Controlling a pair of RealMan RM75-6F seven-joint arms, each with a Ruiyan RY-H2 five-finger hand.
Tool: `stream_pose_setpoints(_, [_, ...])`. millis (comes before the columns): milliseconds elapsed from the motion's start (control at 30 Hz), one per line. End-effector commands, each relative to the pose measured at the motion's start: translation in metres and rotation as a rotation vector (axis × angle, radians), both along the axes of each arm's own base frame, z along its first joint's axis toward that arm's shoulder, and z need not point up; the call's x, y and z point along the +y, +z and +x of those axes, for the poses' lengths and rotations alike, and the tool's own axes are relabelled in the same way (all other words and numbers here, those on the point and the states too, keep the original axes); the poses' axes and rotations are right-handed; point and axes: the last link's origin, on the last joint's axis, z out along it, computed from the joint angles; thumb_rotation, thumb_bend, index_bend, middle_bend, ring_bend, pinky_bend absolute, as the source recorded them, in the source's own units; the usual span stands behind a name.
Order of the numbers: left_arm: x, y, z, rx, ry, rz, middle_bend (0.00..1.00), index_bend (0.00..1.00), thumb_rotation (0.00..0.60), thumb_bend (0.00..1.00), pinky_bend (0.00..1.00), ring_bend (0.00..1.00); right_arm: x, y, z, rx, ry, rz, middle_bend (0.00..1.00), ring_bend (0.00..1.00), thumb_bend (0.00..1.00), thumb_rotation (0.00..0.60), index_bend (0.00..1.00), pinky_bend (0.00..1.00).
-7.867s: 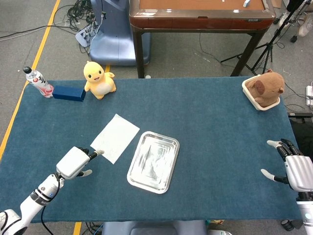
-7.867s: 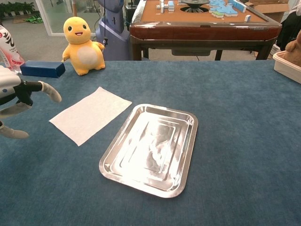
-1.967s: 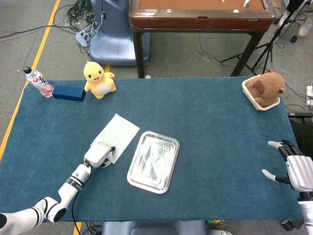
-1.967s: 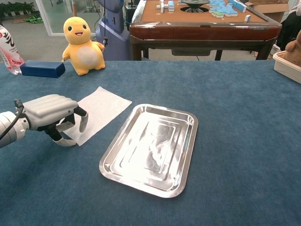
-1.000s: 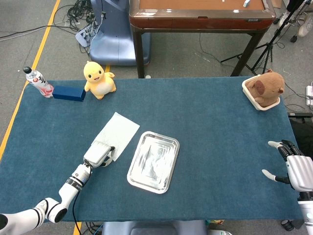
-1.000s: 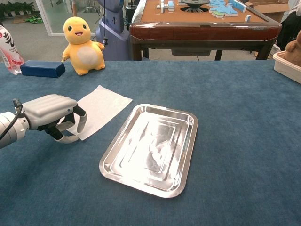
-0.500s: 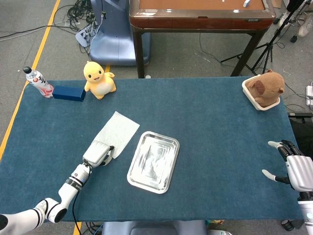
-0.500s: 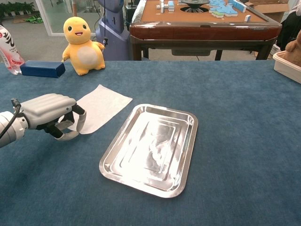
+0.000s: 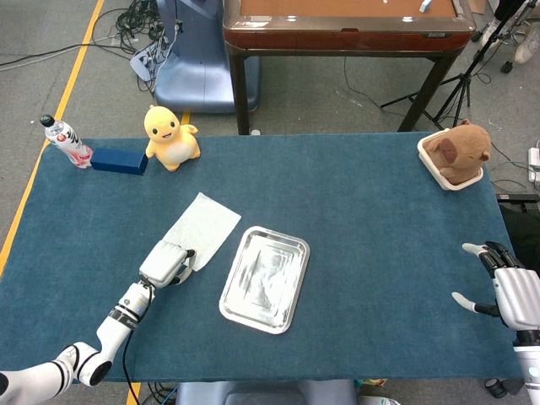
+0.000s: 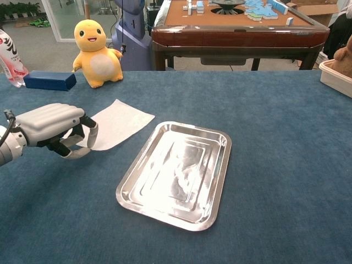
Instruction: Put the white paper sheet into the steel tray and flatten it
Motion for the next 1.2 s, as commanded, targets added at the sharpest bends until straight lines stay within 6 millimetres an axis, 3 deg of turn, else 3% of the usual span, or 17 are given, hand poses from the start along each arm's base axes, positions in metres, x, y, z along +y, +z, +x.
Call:
stream_pose_setpoints(33, [-0.002, 0.007, 0.003, -0.018, -0.014, 0.010, 0.94, 0.61, 0.600, 0.43, 0.74, 0.67, 0.000, -0.001, 0.000, 0.001, 0.001, 0.002, 0.30, 0.16, 0.00, 0.600, 0.25, 0.33])
stream_pose_setpoints(500, [-0.021, 0.026, 0.024, -0.093, -0.003, -0.008, 0.94, 0.62, 0.600, 0.44, 0.74, 0.67, 0.000, 0.001, 0.000, 0.002, 0.000, -0.007, 0.30, 0.16, 0.00, 0.600, 0.25, 0.33])
stream_pose_setpoints(867, [-0.043, 0.031, 0.046, -0.087, -0.013, -0.002, 0.95, 0.63, 0.600, 0.46, 0.74, 0.67, 0.002, 0.006, 0.000, -0.013, -0.004, -0.018, 0.30, 0.16, 0.00, 0.600, 0.25, 0.33])
stream_pose_setpoints(1200, [-0.052, 0.030, 0.050, -0.086, -0.012, 0.001, 0.95, 0.63, 0.600, 0.46, 0.74, 0.67, 0.007, 0.020, 0.002, -0.004, -0.005, -0.059, 0.30, 0.16, 0.00, 0.600, 0.25, 0.33])
